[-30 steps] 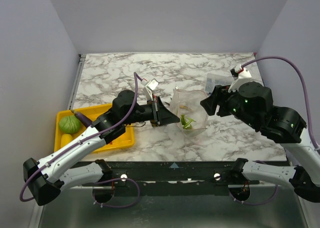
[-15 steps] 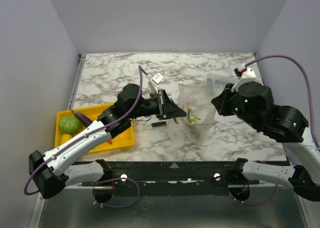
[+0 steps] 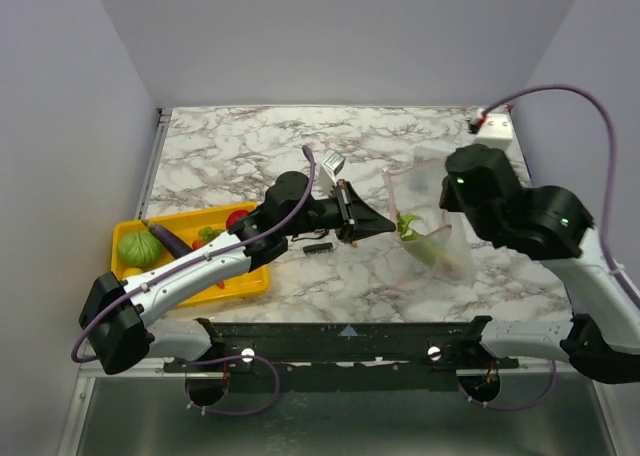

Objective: Place the food in the zip-top bag and seal the zipper
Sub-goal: Adjust the zipper food storage bag at the center of the board, then pick up the fake vegetable from the bin.

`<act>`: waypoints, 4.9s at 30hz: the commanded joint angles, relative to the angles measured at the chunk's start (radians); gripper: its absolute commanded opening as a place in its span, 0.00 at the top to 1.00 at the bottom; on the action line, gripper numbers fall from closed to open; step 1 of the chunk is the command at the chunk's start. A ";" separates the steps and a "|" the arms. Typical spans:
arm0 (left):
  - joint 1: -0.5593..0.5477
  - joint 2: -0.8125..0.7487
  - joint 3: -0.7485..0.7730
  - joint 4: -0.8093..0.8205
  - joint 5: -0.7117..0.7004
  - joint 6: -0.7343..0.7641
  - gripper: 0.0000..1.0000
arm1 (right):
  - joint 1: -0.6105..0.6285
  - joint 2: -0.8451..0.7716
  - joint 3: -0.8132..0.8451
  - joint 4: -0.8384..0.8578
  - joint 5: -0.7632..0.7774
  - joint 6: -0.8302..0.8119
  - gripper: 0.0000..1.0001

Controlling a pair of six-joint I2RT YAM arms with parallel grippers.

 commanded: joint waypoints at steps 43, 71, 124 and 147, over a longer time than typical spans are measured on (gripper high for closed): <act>0.111 0.062 0.039 0.014 0.007 -0.091 0.96 | -0.283 0.109 -0.043 0.153 -0.328 -0.236 0.99; 0.467 -0.397 -0.076 -0.971 -0.648 0.946 0.17 | -0.285 0.094 -0.052 0.193 -0.325 -0.264 0.99; 1.113 -0.150 -0.191 -0.853 -1.051 0.489 0.05 | -0.284 0.165 -0.040 0.183 -0.473 -0.312 0.99; 1.153 0.157 -0.172 -0.698 -0.733 0.573 0.15 | -0.285 0.140 -0.017 0.200 -0.520 -0.286 1.00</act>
